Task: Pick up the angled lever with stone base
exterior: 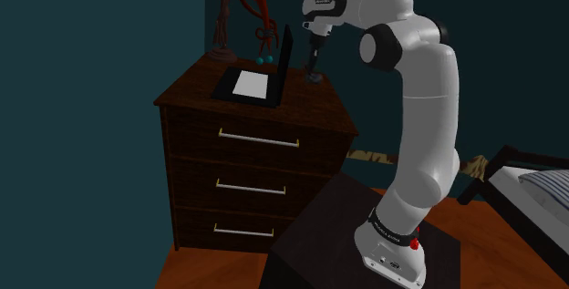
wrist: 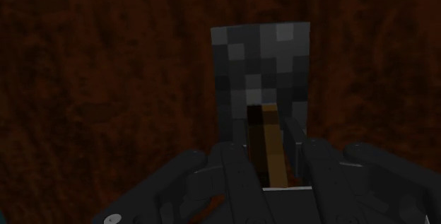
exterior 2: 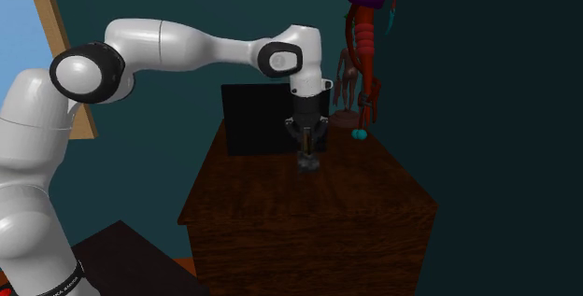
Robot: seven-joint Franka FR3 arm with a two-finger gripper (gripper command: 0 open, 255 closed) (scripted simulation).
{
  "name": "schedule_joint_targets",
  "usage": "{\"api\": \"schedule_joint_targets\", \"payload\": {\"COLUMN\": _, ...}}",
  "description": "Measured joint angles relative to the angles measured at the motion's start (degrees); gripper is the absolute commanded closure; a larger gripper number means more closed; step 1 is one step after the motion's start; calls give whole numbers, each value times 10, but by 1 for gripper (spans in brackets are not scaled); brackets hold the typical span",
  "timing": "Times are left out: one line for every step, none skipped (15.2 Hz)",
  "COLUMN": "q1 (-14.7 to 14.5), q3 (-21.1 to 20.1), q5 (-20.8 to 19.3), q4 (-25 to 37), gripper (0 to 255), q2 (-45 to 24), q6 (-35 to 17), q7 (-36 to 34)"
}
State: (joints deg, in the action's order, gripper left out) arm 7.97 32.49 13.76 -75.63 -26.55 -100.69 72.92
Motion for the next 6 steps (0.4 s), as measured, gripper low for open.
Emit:
{"api": "schedule_joint_targets", "payload": {"q1": 0, "q3": 0, "q5": -1, "q4": 5, "gripper": 255, "q2": 1, "q6": 6, "q7": -1}}
{"api": "schedule_joint_targets", "payload": {"q1": 3, "q3": 0, "q5": 1, "q4": 18, "gripper": 255, "q2": -2, "q6": 16, "q7": -1}}
{"api": "schedule_joint_targets", "payload": {"q1": 4, "q3": 0, "q5": 1, "q4": 26, "gripper": 255, "q2": -2, "q6": 24, "q7": -2}}
{"api": "schedule_joint_targets", "payload": {"q1": 6, "q3": 0, "q5": 1, "q4": 38, "gripper": 255, "q2": -4, "q6": 33, "q7": -2}}
{"api": "schedule_joint_targets", "payload": {"q1": 10, "q3": 0, "q5": 3, "q4": 52, "gripper": 255, "q2": -9, "q6": 43, "q7": -2}}
{"api": "schedule_joint_targets", "payload": {"q1": 10, "q3": 0, "q5": 2, "q4": 53, "gripper": 255, "q2": -7, "q6": 46, "q7": -2}}
